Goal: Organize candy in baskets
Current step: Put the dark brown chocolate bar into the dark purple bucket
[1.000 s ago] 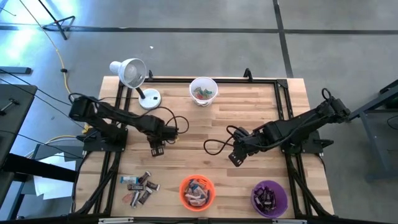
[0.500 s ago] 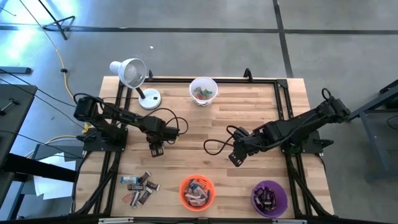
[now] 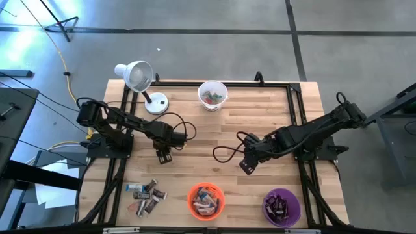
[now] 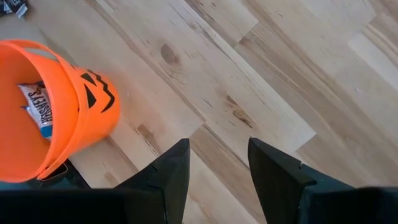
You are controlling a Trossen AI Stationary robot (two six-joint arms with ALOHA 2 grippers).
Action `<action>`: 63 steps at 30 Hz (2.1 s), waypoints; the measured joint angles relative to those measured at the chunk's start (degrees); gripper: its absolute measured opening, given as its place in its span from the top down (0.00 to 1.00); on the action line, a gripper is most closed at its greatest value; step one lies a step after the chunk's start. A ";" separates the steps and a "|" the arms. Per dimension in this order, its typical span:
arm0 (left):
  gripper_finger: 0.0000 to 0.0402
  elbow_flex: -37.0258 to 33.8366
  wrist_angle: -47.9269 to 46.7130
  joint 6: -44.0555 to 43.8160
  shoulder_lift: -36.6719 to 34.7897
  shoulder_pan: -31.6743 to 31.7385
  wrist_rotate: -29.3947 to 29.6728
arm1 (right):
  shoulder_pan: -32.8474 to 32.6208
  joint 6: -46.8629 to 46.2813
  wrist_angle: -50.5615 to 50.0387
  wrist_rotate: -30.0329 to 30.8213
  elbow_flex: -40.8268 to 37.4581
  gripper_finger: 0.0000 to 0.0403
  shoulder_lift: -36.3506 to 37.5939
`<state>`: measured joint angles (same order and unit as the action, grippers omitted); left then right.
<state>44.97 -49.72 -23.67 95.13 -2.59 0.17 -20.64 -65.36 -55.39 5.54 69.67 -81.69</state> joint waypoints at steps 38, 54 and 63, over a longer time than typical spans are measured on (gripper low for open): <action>0.99 0.76 4.35 -9.17 -11.84 6.82 2.58 | 3.91 -0.18 0.01 -0.92 0.00 0.61 0.02; 1.00 1.01 21.61 -21.38 -27.59 6.54 1.61 | 7.34 7.08 22.33 22.77 0.00 0.61 0.02; 1.00 1.07 30.04 -24.34 -32.44 6.54 9.32 | 12.70 17.78 38.88 20.33 0.00 0.61 0.02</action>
<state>46.04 -19.68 -48.01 62.69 3.95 9.48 -7.94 -47.57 -16.51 25.87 69.67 -81.67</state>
